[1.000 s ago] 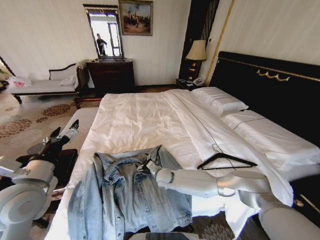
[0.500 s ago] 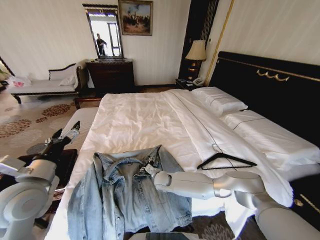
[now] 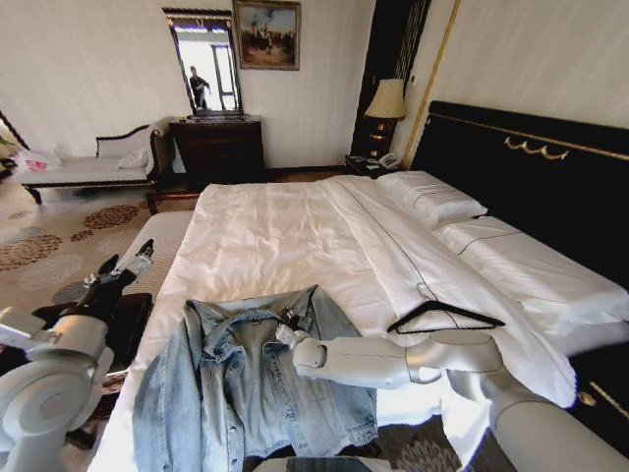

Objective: Pick up the clothes from the bed and hang them on the clothes hanger.

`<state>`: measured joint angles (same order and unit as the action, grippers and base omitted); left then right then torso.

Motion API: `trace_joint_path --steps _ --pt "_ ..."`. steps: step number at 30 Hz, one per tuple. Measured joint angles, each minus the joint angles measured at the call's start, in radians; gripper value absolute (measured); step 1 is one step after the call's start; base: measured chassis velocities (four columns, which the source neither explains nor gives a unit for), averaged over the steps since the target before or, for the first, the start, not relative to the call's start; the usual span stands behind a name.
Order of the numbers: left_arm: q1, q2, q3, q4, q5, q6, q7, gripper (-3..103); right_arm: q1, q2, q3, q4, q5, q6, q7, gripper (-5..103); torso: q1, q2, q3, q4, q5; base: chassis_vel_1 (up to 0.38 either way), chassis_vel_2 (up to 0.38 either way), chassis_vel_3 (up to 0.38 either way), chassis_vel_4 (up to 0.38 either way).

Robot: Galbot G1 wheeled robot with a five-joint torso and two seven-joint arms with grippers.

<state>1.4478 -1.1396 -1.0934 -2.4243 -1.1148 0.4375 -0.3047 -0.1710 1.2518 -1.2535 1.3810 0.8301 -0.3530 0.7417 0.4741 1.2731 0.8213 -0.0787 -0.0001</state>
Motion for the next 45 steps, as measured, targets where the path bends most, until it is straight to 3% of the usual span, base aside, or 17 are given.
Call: trace_joint_path --steps 7,10,21,32,45 --pt "-0.004 -0.002 -0.002 0.009 -0.001 -0.002 0.0 100 0.016 0.057 0.029 -0.071 -0.012 0.099 -0.038 5 0.0 0.0 0.0 -0.0001 0.0 0.0 0.0 0.0 0.0" --pt "-0.005 -0.002 -0.003 0.012 -0.001 -0.004 0.0 100 0.025 0.083 0.049 -0.104 -0.004 0.131 -0.043 2 0.0 0.0 0.0 -0.0001 -0.0001 0.0 0.0 0.0 0.0" --pt "0.002 -0.007 -0.01 0.018 0.0 -0.01 0.001 100 0.068 0.221 0.106 -0.3 0.069 0.155 -0.045 2 0.0 0.0 0.0 0.0 -0.0001 0.0 0.0 0.0 0.0" --pt "0.023 -0.018 -0.023 0.022 0.003 -0.013 0.005 100 0.065 0.354 0.178 -0.544 0.032 0.186 -0.042 2 0.0 0.0 0.0 0.0003 0.0 0.0 0.0 0.0 0.0" --pt "0.024 -0.023 -0.002 0.042 0.012 -0.014 0.008 100 0.059 0.36 0.23 -0.716 -0.026 0.195 -0.067 2 0.0 0.0 0.0 0.0 0.0001 0.0 0.0 0.0 0.0"
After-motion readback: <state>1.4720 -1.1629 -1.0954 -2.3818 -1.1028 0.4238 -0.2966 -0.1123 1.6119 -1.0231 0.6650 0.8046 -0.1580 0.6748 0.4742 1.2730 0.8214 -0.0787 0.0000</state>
